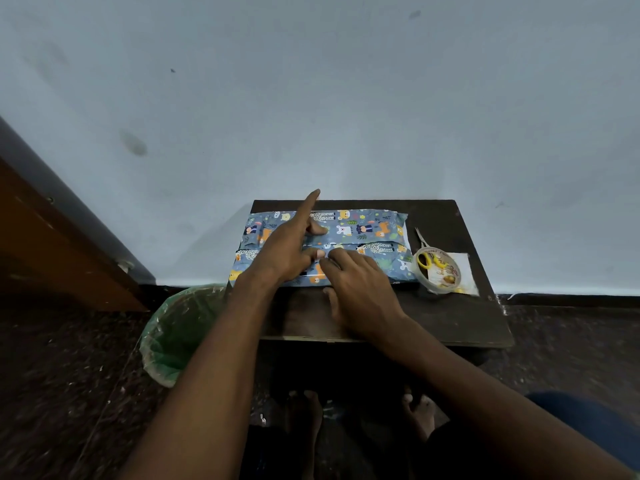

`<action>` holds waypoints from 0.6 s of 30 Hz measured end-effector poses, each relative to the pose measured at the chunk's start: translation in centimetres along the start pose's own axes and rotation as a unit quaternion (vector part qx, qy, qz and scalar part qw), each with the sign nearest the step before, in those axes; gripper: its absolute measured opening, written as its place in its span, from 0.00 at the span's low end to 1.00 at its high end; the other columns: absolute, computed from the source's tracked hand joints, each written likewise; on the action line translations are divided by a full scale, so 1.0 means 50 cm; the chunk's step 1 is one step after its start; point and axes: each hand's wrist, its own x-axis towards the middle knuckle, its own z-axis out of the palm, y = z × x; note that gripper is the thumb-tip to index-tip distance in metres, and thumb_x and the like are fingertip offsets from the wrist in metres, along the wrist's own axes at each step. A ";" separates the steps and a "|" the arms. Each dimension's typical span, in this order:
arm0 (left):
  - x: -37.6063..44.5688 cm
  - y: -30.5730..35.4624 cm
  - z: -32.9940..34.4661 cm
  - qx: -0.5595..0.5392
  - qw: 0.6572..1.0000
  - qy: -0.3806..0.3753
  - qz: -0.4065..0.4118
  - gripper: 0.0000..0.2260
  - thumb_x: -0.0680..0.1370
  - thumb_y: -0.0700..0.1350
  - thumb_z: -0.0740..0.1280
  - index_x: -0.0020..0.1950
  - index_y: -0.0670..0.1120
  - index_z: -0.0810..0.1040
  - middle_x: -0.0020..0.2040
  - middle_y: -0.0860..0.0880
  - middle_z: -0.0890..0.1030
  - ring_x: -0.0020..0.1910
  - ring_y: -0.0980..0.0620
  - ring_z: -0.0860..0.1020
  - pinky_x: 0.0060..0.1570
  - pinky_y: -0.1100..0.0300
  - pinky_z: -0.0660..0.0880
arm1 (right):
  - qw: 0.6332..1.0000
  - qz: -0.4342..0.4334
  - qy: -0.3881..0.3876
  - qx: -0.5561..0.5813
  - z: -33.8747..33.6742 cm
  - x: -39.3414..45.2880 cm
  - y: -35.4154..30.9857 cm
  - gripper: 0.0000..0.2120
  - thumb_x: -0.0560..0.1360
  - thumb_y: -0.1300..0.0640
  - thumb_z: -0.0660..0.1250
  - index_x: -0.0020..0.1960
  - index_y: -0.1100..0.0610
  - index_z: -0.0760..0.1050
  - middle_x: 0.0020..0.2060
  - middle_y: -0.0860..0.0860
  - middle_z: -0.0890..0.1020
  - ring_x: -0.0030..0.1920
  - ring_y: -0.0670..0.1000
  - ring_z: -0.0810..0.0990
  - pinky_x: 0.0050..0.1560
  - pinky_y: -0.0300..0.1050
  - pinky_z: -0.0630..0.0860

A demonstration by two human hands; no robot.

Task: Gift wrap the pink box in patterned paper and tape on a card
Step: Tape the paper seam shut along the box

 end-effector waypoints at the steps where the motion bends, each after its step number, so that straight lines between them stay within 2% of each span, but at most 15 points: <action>1: 0.001 0.001 0.002 0.006 1.000 0.002 -0.001 0.52 0.76 0.34 0.77 0.87 0.60 0.47 0.59 0.53 0.82 0.63 0.58 0.79 0.64 0.59 0.76 | 1.000 -0.002 0.004 -0.012 0.003 0.002 -0.001 0.23 0.67 0.57 0.78 0.60 0.59 0.80 0.52 0.54 0.80 0.50 0.57 0.80 0.52 0.51 0.77; 5: 0.002 0.005 0.004 0.032 0.999 0.017 0.011 0.50 0.77 0.35 0.76 0.87 0.59 0.49 0.55 0.54 0.82 0.58 0.57 0.81 0.63 0.53 0.80 | 0.998 -0.007 0.038 -0.050 0.007 0.010 -0.011 0.19 0.65 0.66 0.72 0.56 0.61 0.81 0.48 0.56 0.80 0.44 0.58 0.80 0.46 0.51 0.78; 7: -0.001 -0.001 0.000 0.030 0.999 0.024 0.021 0.48 0.77 0.36 0.77 0.87 0.59 0.52 0.53 0.56 0.82 0.56 0.57 0.81 0.63 0.51 0.80 | 0.997 -0.013 0.040 -0.067 0.011 0.012 -0.013 0.18 0.67 0.65 0.69 0.57 0.62 0.81 0.48 0.56 0.79 0.44 0.58 0.79 0.46 0.52 0.78; 10: -0.005 -0.010 -0.002 0.030 0.998 0.034 0.031 0.46 0.77 0.37 0.77 0.86 0.59 0.55 0.52 0.57 0.82 0.55 0.57 0.81 0.61 0.49 0.80 | 0.997 -0.012 0.032 -0.067 0.017 0.014 -0.010 0.16 0.70 0.63 0.71 0.57 0.61 0.80 0.49 0.56 0.79 0.44 0.58 0.78 0.45 0.52 0.77; 12: -0.005 -0.010 0.001 0.034 0.998 0.039 0.028 0.45 0.77 0.37 0.76 0.86 0.58 0.55 0.55 0.56 0.82 0.57 0.54 0.80 0.62 0.48 0.79 | 0.997 -0.004 0.036 -0.073 0.019 0.016 -0.010 0.14 0.71 0.59 0.73 0.56 0.60 0.81 0.48 0.54 0.78 0.44 0.57 0.78 0.44 0.52 0.75; 14: -0.004 -0.009 0.003 0.034 0.998 0.048 0.010 0.46 0.78 0.37 0.76 0.86 0.58 0.53 0.62 0.53 0.81 0.60 0.52 0.80 0.65 0.49 0.78 | 0.996 0.002 0.036 -0.080 0.020 0.015 -0.013 0.15 0.73 0.53 0.74 0.57 0.59 0.81 0.50 0.54 0.79 0.45 0.57 0.78 0.45 0.52 0.75; 16: -0.003 -0.009 0.003 0.043 0.998 0.049 -0.007 0.47 0.78 0.40 0.77 0.87 0.59 0.50 0.70 0.50 0.79 0.65 0.51 0.80 0.66 0.52 0.77 | 0.996 0.003 0.029 -0.089 0.022 0.011 -0.015 0.19 0.76 0.49 0.72 0.62 0.60 0.79 0.54 0.56 0.79 0.49 0.57 0.78 0.49 0.53 0.75; 18: -0.002 -0.009 0.003 0.073 0.996 0.047 -0.010 0.47 0.79 0.42 0.77 0.87 0.58 0.48 0.72 0.50 0.79 0.67 0.50 0.80 0.67 0.51 0.76 | 0.995 0.004 0.020 -0.101 0.023 0.010 -0.015 0.23 0.78 0.47 0.70 0.66 0.61 0.76 0.58 0.57 0.78 0.52 0.58 0.78 0.52 0.54 0.75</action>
